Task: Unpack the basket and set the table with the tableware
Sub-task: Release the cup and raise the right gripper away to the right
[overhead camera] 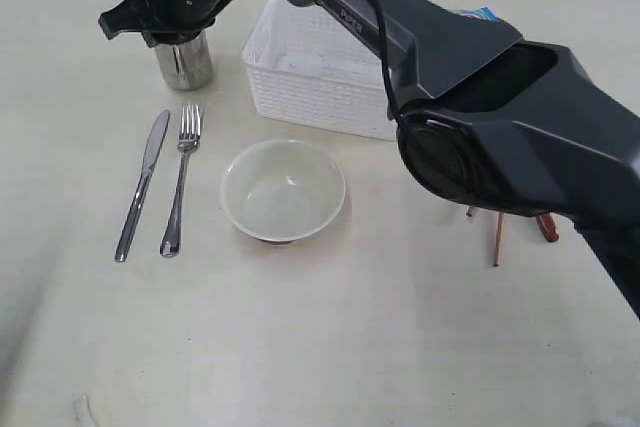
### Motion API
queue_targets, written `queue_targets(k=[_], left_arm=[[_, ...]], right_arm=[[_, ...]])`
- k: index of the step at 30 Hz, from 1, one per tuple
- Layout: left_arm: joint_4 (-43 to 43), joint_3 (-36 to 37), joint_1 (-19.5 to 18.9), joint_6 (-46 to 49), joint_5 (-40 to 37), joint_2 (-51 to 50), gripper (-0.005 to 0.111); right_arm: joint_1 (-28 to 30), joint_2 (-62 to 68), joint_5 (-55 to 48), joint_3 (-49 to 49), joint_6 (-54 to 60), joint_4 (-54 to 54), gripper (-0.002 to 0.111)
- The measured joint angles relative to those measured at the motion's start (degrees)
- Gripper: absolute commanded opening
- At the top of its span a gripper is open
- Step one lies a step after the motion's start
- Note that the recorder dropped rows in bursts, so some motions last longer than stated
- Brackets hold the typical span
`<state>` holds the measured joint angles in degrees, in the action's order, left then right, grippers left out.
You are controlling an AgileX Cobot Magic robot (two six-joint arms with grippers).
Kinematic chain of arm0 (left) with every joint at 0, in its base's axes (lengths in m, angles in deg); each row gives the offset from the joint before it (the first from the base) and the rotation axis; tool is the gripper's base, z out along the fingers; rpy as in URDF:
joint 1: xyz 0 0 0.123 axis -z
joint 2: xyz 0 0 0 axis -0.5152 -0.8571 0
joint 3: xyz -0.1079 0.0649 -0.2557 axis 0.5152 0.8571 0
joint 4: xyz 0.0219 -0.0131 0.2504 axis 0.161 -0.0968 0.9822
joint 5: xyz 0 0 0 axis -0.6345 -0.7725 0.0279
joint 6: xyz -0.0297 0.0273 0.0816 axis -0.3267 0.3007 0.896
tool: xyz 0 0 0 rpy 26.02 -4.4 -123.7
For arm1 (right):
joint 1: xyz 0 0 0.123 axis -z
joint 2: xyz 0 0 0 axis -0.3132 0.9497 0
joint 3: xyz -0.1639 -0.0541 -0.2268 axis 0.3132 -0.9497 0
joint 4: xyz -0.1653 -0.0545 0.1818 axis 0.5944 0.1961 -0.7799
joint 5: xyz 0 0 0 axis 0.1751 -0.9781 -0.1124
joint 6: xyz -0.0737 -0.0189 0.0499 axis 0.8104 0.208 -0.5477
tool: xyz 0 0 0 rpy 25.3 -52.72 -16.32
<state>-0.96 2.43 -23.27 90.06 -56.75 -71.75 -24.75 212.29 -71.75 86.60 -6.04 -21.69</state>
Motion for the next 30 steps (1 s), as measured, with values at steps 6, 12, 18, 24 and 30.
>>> queue_targets(k=[6,12,18,24,30], left_arm=[[0.0,0.0,0.0,0.0,0.0,0.0,0.0],[0.0,0.0,0.0,0.0,0.0,0.0,0.0],[0.0,0.0,0.0,0.0,0.0,0.0,0.0],[0.0,0.0,0.0,0.0,0.0,0.0,0.0],[0.0,0.0,0.0,0.0,0.0,0.0,0.0]], right_arm=[[0.0,-1.27,-7.7,0.0,0.24,-0.05,0.022],[0.0,-6.43,-11.74,0.0,2.73,0.2,-0.001],[0.0,-11.45,-10.14,0.0,3.27,0.2,-0.001],[-0.23,-14.63,-11.82,0.0,3.1,0.2,-0.001],[-0.58,-19.9,-13.74,0.0,2.97,0.74,-0.001]])
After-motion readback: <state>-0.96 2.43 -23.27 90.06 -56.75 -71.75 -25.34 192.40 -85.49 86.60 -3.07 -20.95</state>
